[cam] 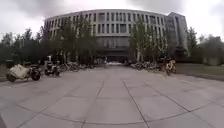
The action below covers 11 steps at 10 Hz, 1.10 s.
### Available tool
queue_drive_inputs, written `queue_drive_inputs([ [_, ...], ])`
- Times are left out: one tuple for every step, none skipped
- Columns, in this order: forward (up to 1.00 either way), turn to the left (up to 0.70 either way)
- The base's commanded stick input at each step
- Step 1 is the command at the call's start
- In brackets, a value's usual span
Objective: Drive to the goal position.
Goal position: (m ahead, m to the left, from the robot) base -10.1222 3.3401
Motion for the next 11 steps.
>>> queue_drive_inputs([
  [0.00, 0.79],
  [0.00, 0.80],
  [0.00, 0.83],
  [0.00, 0.85],
  [0.00, 0.86],
  [0.00, 0.89],
  [0.00, 0.90],
  [0.00, 0.91],
  [0.00, 0.93],
  [0.00, 0.95],
  [0.00, 0.96],
])
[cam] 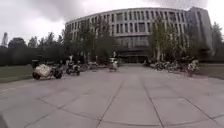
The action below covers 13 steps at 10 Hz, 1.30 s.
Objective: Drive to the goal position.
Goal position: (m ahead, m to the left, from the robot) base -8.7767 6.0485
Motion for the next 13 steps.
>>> queue_drive_inputs([
  [0.00, 0.98],
  [0.00, 0.99],
  [0.00, 0.99],
  [0.00, 1.00],
  [0.00, 1.00],
  [0.00, 1.00],
  [0.00, 1.00],
  [0.00, 1.00],
  [0.00, 1.00],
  [0.00, 1.00],
  [0.00, 1.00],
  [0.00, 1.00],
  [0.00, 1.00],
])
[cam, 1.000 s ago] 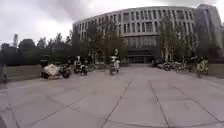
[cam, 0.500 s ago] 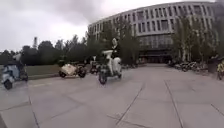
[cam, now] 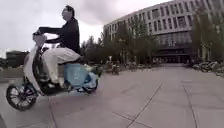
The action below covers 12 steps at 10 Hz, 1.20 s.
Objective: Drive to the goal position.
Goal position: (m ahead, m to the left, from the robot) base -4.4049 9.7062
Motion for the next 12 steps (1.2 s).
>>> queue_drive_inputs([
  [0.00, 1.00],
  [0.00, 1.00],
  [0.00, 1.00],
  [0.00, 1.00],
  [0.00, 1.00],
  [0.00, 1.00],
  [0.00, 1.00],
  [0.00, 1.00],
  [0.00, 1.00],
  [0.00, 1.00],
  [0.00, 1.00],
  [0.00, 1.00],
])
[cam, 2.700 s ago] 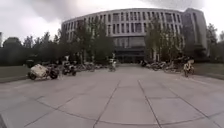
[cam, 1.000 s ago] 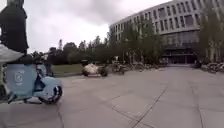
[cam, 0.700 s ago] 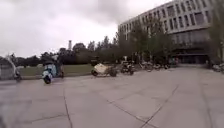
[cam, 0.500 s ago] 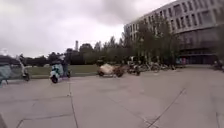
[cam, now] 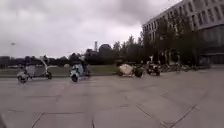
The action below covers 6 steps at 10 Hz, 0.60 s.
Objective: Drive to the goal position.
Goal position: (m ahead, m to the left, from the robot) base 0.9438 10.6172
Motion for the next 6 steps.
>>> queue_drive_inputs([
  [0.00, 1.00],
  [0.00, 1.00],
  [0.00, 1.00],
  [0.00, 1.00],
  [0.00, 1.00],
  [0.00, 1.00],
])
